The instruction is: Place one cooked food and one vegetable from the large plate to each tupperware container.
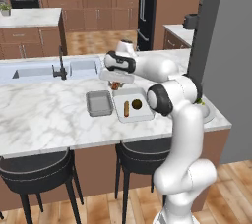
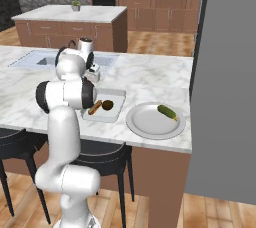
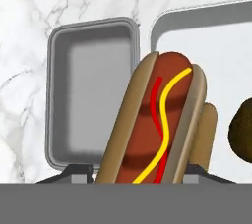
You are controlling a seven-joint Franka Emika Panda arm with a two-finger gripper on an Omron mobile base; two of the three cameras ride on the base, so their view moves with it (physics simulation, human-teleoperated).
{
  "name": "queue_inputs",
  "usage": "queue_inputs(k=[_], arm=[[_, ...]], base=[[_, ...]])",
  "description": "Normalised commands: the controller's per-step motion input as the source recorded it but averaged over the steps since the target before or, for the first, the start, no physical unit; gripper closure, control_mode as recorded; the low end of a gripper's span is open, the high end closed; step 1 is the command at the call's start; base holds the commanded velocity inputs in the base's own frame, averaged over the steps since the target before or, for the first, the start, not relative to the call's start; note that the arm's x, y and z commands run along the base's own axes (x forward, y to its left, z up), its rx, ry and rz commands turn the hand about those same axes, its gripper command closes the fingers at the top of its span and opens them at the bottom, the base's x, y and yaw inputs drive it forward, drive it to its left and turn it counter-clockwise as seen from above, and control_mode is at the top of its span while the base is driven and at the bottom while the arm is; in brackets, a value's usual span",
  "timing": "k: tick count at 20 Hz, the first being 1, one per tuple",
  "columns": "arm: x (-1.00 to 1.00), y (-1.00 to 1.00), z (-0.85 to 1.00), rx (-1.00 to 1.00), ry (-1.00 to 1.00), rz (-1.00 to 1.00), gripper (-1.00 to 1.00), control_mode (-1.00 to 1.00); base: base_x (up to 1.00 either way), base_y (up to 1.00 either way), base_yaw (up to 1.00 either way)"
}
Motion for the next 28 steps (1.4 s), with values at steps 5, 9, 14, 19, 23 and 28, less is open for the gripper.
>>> queue_inputs(k=[5, 9, 14, 19, 23, 28], arm=[[0.64, 0.99, -0.4, -0.08, 0.0, 0.07, 1.0, -1.0], [0.11, 0.36, -0.73, -0.01, 0.0, 0.0, 1.0, -1.0], [-0.1, 0.03, -0.15, -0.01, 0.02, 0.0, 1.0, -1.0], [-0.87, -0.41, -0.18, 0.0, -0.07, 0.01, 1.0, -1.0], [-0.63, -0.13, -0.25, 0.0, -0.15, 0.08, 1.0, -1.0], [0.0, 0.0, -0.54, 0.0, -0.22, 0.17, 1.0, -1.0]], base=[[0.0, 0.0, 0.0], [0.0, 0.0, 0.0], [0.0, 0.0, 0.0], [0.0, 0.0, 0.0], [0.0, 0.0, 0.0], [0.0, 0.0, 0.0]])
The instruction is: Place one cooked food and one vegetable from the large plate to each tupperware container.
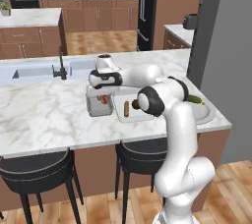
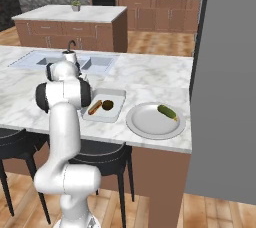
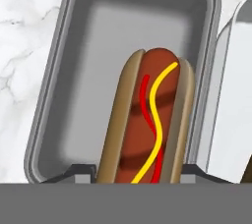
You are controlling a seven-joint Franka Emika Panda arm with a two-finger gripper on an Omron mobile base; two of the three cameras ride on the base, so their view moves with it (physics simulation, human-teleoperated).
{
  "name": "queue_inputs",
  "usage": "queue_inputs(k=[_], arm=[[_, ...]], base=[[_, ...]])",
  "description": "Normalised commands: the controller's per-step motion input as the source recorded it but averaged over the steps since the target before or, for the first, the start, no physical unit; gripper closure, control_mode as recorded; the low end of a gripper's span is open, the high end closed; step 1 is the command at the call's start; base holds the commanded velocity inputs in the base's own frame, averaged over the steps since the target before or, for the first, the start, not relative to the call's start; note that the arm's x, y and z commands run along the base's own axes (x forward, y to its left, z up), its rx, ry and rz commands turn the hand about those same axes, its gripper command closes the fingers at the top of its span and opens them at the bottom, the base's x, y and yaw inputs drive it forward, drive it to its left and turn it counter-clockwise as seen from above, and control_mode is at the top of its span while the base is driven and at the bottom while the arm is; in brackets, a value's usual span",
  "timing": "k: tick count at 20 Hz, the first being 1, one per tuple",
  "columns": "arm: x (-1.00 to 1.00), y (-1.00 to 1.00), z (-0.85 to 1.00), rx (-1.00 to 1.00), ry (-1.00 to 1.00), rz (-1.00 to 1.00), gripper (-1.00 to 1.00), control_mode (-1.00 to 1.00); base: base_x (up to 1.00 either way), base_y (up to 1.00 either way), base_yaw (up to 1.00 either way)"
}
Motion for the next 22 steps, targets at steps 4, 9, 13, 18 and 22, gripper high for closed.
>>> queue_inputs(k=[4, 9, 13, 18, 22], arm=[[0.46, 0.05, -0.16, 0.02, -0.18, 0.12, 1.0, -1.0], [0.81, 0.38, 0.0, 0.0, 0.02, 0.02, 1.0, -1.0], [0.59, 0.48, 0.0, 0.0, 0.01, 0.0, 1.0, -1.0], [0.08, 0.16, -0.2, 0.0, 0.07, 0.0, 1.0, -1.0], [-0.26, 0.0, -0.57, 0.0, 0.07, 0.0, 1.0, -1.0]], base=[[0.0, 0.0, 0.0], [0.0, 0.0, 0.0], [0.0, 0.0, 0.0], [0.0, 0.0, 0.0], [0.0, 0.0, 0.0]])
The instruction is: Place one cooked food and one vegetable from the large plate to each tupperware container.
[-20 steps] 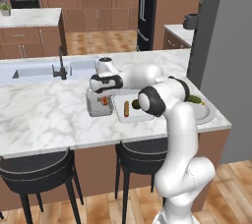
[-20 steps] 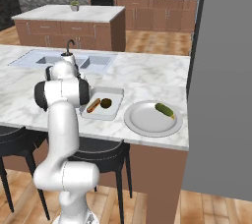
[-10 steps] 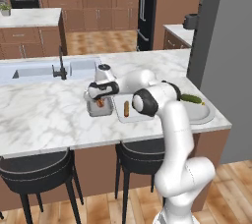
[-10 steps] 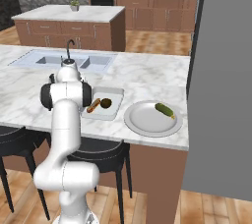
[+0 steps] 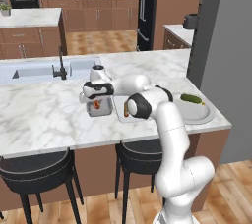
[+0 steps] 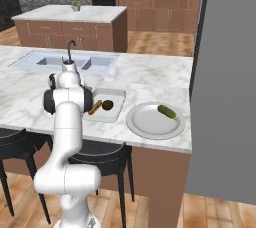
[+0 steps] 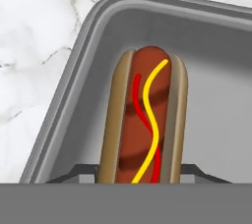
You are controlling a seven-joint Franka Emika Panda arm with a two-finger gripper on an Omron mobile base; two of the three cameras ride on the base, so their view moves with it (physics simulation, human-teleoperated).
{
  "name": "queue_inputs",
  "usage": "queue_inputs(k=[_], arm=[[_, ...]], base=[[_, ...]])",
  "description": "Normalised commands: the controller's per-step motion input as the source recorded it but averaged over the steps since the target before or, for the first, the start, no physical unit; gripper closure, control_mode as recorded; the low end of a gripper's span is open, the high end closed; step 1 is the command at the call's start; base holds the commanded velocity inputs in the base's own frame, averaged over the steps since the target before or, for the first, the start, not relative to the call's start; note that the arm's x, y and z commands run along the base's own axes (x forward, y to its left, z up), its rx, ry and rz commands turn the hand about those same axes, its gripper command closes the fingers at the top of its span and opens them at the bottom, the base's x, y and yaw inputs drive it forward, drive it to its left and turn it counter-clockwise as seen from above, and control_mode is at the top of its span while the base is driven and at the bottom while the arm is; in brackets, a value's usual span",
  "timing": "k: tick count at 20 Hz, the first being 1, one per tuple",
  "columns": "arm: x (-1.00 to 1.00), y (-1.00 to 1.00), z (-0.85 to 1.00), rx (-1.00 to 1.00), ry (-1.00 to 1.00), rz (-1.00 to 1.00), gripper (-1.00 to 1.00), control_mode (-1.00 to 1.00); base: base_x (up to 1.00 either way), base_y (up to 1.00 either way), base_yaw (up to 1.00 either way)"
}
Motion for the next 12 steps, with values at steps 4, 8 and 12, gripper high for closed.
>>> queue_inputs(k=[4, 8, 12], arm=[[0.0, 0.0, -0.69, 0.01, 0.03, 0.0, 1.0, -1.0], [-0.11, -0.01, -0.3, 0.01, 0.01, 0.0, -1.0, -1.0], [-0.72, -0.19, -0.08, 0.05, 0.01, -0.04, -1.0, -1.0]], base=[[0.0, 0.0, 0.0], [0.0, 0.0, 0.0], [0.0, 0.0, 0.0]])
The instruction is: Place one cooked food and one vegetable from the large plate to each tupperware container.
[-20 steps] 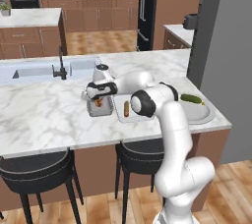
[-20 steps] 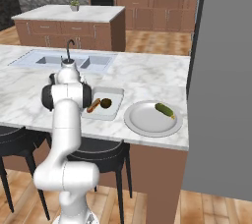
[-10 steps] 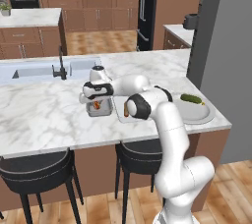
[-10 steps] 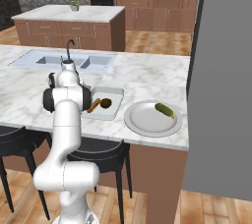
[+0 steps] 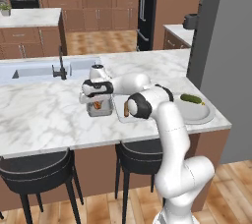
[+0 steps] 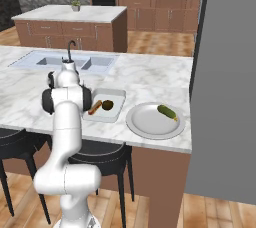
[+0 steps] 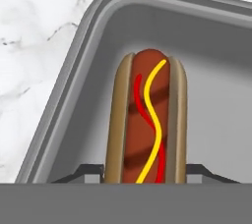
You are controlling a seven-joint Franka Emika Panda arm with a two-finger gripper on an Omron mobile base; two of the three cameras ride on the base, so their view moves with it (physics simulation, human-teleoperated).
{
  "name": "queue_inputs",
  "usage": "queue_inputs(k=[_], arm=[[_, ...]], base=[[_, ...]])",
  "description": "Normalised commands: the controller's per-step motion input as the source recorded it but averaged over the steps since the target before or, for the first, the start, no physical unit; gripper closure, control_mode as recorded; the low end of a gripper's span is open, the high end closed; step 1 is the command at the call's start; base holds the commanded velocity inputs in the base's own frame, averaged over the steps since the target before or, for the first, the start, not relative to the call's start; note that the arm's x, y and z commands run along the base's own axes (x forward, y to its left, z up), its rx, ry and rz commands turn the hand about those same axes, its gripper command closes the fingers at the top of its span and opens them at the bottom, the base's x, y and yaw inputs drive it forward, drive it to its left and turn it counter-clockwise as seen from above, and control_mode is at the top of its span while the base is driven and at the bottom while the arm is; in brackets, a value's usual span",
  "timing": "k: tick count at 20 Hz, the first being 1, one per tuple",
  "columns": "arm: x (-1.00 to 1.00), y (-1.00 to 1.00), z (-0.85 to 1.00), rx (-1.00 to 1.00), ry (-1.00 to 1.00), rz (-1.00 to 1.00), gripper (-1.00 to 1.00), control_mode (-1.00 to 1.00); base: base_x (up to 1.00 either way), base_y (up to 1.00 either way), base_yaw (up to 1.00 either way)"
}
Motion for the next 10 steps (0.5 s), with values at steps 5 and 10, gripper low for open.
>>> queue_inputs(k=[5, 10], arm=[[-0.88, -0.18, 0.0, 0.03, -0.04, -0.07, -1.0, -1.0], [-0.58, -0.16, -0.03, 0.02, -0.03, -0.08, -1.0, -1.0]], base=[[0.0, 0.0, 0.0], [0.0, 0.0, 0.0]])
